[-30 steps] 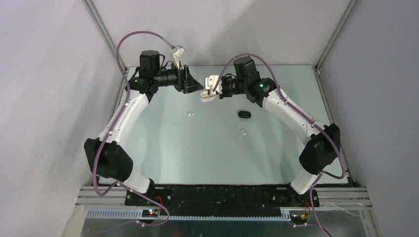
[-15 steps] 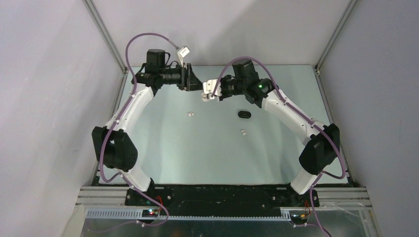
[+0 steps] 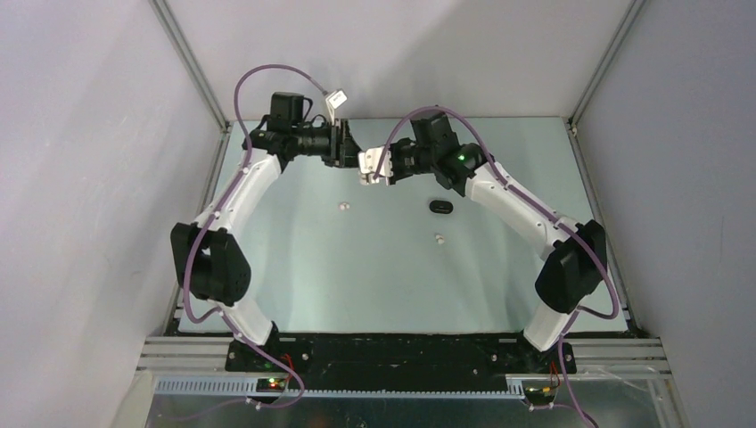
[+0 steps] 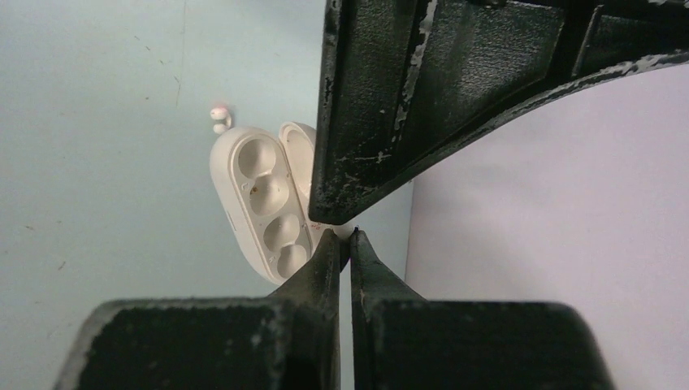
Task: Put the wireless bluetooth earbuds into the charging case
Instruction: Open the charging case.
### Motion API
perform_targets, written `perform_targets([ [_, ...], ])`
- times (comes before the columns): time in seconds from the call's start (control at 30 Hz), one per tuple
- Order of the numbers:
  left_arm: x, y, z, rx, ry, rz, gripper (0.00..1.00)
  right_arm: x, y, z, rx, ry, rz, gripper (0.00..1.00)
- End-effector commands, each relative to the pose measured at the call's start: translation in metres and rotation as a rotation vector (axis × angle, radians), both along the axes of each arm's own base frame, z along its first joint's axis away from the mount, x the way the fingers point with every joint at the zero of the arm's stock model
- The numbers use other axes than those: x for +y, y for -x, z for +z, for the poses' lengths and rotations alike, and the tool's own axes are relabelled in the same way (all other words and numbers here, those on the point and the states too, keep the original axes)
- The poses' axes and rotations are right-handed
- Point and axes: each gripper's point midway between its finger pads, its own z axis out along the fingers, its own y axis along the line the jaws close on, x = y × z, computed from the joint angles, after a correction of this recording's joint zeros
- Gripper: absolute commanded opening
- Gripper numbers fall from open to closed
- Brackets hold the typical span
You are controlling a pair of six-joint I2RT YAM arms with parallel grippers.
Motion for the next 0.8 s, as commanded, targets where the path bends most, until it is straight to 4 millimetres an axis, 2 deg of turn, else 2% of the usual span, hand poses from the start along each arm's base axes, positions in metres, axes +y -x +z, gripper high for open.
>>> perform_targets([
  [0.0, -0.0051, 0.0009, 0.0158, -0.022, 0.018, -0.022, 0.48, 0.0076, -0.0085, 0.0306, -0.085, -0.043, -0.007, 0.00],
  [0.23, -0.0050, 0.0015, 0.0158, -0.020, 0.018, -0.027, 0.40, 0.0059, -0.0088, 0.0285, -0.084, -0.034, -0.017, 0.00],
  [0.6, -0.0069, 0.0028, 0.0166, -0.023, 0.022, -0.038, 0.05, 0.0075, -0.0071, 0.0244, -0.088, -0.037, -0.023, 0.00],
  [0.67, -0.0064, 0.0023, 0.0170, -0.028, 0.020, -0.035, 0.01, 0.0078, -0.0073, 0.0243, -0.084, -0.041, -0.027, 0.00],
  [0.77, -0.0053, 0.0019, 0.0178, -0.037, 0.013, -0.029, 0.00, 0.0078, -0.0082, 0.0255, -0.076, -0.056, -0.042, 0.00],
])
